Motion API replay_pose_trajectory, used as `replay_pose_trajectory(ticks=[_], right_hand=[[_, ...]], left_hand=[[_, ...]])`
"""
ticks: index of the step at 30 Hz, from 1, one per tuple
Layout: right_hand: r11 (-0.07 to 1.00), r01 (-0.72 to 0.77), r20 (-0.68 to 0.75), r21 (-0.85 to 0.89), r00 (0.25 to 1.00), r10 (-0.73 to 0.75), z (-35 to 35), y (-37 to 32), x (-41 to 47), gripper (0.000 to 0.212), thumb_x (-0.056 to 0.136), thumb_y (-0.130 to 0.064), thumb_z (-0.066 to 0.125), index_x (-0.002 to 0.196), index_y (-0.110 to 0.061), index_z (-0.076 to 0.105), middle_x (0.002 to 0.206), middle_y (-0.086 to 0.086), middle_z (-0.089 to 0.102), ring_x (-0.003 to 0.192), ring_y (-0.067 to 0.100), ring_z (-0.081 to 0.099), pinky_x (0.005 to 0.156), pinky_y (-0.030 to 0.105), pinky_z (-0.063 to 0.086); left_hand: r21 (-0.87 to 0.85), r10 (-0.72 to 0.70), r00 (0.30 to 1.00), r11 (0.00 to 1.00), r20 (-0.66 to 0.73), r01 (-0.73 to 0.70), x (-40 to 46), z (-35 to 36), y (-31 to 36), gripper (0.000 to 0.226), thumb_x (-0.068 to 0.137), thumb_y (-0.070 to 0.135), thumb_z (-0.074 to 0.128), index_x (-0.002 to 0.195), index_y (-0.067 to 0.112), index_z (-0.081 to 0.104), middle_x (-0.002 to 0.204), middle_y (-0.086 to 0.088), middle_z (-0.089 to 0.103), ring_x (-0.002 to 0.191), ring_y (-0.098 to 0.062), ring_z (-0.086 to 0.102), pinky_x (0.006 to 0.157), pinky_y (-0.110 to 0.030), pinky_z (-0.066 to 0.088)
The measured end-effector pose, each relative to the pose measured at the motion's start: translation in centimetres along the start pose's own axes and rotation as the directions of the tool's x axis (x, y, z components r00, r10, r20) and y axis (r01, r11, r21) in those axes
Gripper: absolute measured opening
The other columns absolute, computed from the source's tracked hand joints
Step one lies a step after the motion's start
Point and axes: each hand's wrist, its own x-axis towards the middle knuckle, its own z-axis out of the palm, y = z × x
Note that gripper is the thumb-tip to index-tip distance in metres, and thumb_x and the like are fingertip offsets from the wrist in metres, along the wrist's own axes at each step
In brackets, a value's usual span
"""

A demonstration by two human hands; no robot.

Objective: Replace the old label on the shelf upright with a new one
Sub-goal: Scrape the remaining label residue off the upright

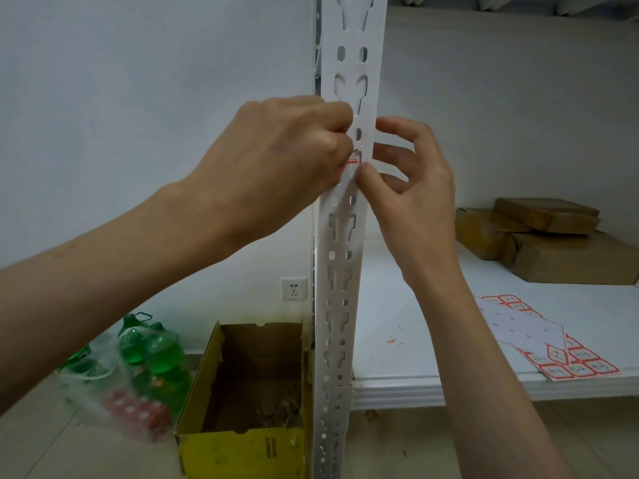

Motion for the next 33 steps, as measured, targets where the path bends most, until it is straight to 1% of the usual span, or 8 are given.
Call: replay_pose_trajectory(ticks=[6, 10, 13, 15, 19, 22, 26, 33], right_hand=[[1.0, -0.008, -0.013, -0.006, 1.0, 0.008, 0.1, 0.0, -0.1, 0.043, 0.091, -0.019, 0.073, 0.13, -0.019, 0.055, 0.115, -0.013, 0.066, 0.098, -0.007, 0.065, 0.08, 0.011, 0.055], [1.0, -0.016, -0.018, -0.003, 1.0, 0.016, 0.1, -0.1, 0.0, 0.043, 0.091, -0.019, 0.073, 0.129, -0.019, 0.055, 0.116, -0.011, 0.067, 0.098, -0.004, 0.067, 0.081, 0.013, 0.055], [1.0, -0.024, -0.02, -0.003, 1.0, 0.024, 0.1, -0.1, 0.0, 0.042, 0.091, -0.02, 0.072, 0.129, -0.019, 0.055, 0.118, -0.008, 0.068, 0.098, -0.004, 0.067, 0.079, 0.012, 0.055], [1.0, -0.029, -0.021, -0.006, 0.999, 0.029, 0.1, -0.1, -0.1, 0.041, 0.092, -0.021, 0.072, 0.129, -0.018, 0.055, 0.119, -0.007, 0.068, 0.099, -0.004, 0.066, 0.08, 0.012, 0.055], [0.999, -0.033, -0.023, -0.008, 0.999, 0.033, 0.1, -0.1, -0.1, 0.04, 0.092, -0.023, 0.071, 0.129, -0.019, 0.055, 0.121, -0.008, 0.068, 0.102, 0.001, 0.067, 0.085, 0.016, 0.057], [0.999, -0.038, -0.024, -0.004, 0.999, 0.038, 0.2, -0.2, -0.1, 0.039, 0.092, -0.023, 0.071, 0.128, -0.021, 0.056, 0.112, -0.019, 0.065, 0.097, -0.009, 0.065, 0.073, 0.007, 0.052], [0.999, -0.045, -0.019, -0.002, 0.999, 0.045, 0.1, -0.1, -0.2, 0.038, 0.093, -0.022, 0.07, 0.128, -0.021, 0.056, 0.107, -0.023, 0.063, 0.093, -0.015, 0.063, 0.07, 0.003, 0.048], [0.998, -0.057, -0.026, 0.017, 0.998, 0.057, 0.0, 0.0, -0.3, 0.037, 0.093, -0.017, 0.069, 0.128, -0.018, 0.056, 0.115, -0.008, 0.069, 0.092, -0.009, 0.067, 0.071, 0.007, 0.051]], left_hand=[[0.006, -0.026, 0.996, 1.0, -0.081, 0.026, 0.0, 0.1, 0.3, 0.021, 0.098, 0.014, 0.065, 0.085, -0.002, 0.067, 0.101, -0.018, 0.063, 0.083, -0.031, 0.059, 0.056, -0.028, 0.033], [-0.085, -0.088, 0.991, 0.993, -0.105, 0.079, -0.2, 0.7, -0.3, 0.02, 0.095, 0.018, 0.067, 0.086, 0.0, 0.069, 0.103, -0.015, 0.065, 0.088, -0.029, 0.057, 0.062, -0.037, 0.051], [-0.16, -0.151, 0.979, 0.979, -0.139, 0.128, -0.4, 1.0, -0.5, 0.019, 0.093, 0.018, 0.069, 0.087, 0.001, 0.072, 0.101, -0.016, 0.065, 0.089, -0.029, 0.059, 0.07, -0.037, 0.055], [-0.258, -0.237, 0.96, 0.947, -0.148, 0.194, -0.6, 1.1, -0.5, 0.019, 0.093, 0.02, 0.071, 0.089, 0.002, 0.074, 0.102, -0.015, 0.064, 0.091, -0.026, 0.06, 0.075, -0.037, 0.058], [-0.451, -0.413, 0.898, 0.838, -0.153, 0.308, -1.2, 1.5, -0.2, 0.021, 0.09, 0.023, 0.077, 0.092, 0.002, 0.076, 0.1, -0.012, 0.061, 0.09, -0.016, 0.061, 0.08, -0.022, 0.058], [-0.525, -0.483, 0.863, 0.778, -0.148, 0.345, -1.7, 1.9, 0.0, 0.023, 0.091, 0.026, 0.076, 0.097, 0.004, 0.077, 0.1, -0.009, 0.062, 0.092, -0.015, 0.064, 0.08, -0.022, 0.059], [-0.522, -0.473, 0.867, 0.786, -0.16, 0.332, -2.0, 2.0, 0.2, 0.023, 0.091, 0.029, 0.076, 0.099, 0.007, 0.078, 0.101, -0.012, 0.066, 0.093, -0.014, 0.063, 0.084, -0.014, 0.056], [-0.363, -0.336, 0.917, 0.899, -0.213, 0.245, -2.5, 1.8, -0.1, 0.024, 0.09, 0.029, 0.079, 0.099, 0.007, 0.08, 0.1, -0.012, 0.07, 0.088, -0.021, 0.066, 0.079, -0.019, 0.052]])
